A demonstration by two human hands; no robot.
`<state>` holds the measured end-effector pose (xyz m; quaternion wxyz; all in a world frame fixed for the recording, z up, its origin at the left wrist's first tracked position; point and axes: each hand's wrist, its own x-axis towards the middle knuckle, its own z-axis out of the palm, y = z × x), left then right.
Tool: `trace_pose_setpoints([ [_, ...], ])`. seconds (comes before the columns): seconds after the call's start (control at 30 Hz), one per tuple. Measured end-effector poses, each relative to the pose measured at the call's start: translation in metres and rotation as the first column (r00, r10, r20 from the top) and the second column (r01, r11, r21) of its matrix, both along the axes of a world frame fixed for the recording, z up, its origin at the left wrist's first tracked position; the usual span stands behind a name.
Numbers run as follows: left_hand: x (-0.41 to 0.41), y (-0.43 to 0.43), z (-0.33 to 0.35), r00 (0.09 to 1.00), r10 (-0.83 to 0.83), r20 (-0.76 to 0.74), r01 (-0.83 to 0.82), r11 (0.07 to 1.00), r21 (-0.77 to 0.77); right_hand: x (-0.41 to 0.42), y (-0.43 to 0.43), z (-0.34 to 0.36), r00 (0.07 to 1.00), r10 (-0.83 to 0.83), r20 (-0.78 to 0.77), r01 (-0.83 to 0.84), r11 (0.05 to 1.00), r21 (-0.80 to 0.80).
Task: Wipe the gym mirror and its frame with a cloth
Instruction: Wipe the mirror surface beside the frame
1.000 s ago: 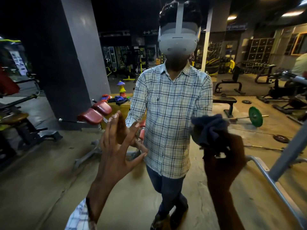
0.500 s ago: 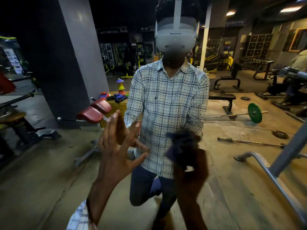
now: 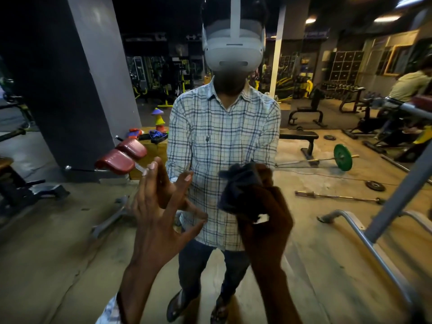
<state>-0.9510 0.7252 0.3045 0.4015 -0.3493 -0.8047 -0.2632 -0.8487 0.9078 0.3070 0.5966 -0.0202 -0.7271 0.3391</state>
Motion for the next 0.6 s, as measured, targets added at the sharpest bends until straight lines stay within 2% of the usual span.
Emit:
trace_pose_setpoints([
  [0.03,-0.001,-0.002,0.001,1.000,-0.005,-0.001,0.005,1.000,0.008,0.004,0.010,0.007,0.997,-0.065,-0.037,0.065,0.998,0.001],
  [0.1,-0.003,-0.006,0.000,1.000,-0.010,0.011,0.010,1.000,0.027,0.015,0.033,0.028,0.952,-0.274,-0.139,0.260,0.960,-0.106],
  [0.17,-0.007,-0.013,-0.003,1.000,0.011,0.016,-0.012,0.999,0.048,0.016,0.044,0.045,0.899,-0.363,-0.244,0.294,0.915,-0.277],
  [0.23,-0.011,-0.020,-0.007,0.999,0.026,0.030,-0.028,0.997,0.070,0.001,0.028,0.047,0.867,-0.409,-0.284,0.324,0.897,-0.300],
  [0.3,-0.014,-0.026,-0.010,0.999,0.022,0.038,-0.025,0.996,0.085,-0.023,-0.008,0.032,0.915,-0.328,-0.236,0.302,0.943,-0.139],
  [0.4,-0.016,-0.031,-0.012,0.999,0.000,0.043,-0.005,0.995,0.103,-0.039,-0.049,0.013,0.997,-0.054,-0.056,0.057,0.997,0.054],
  [0.47,-0.018,-0.033,-0.014,0.999,-0.008,0.035,0.004,0.993,0.121,-0.029,-0.039,0.026,0.997,-0.054,-0.051,0.059,0.993,0.106],
  [0.5,-0.020,-0.035,-0.014,0.999,-0.006,0.035,0.001,0.992,0.126,-0.021,-0.028,0.036,0.991,-0.100,-0.091,0.107,0.992,0.073],
  [0.6,-0.027,-0.045,-0.017,0.999,0.012,0.044,-0.018,0.990,0.137,-0.005,0.000,0.063,0.920,-0.285,-0.271,0.242,0.953,-0.180],
])
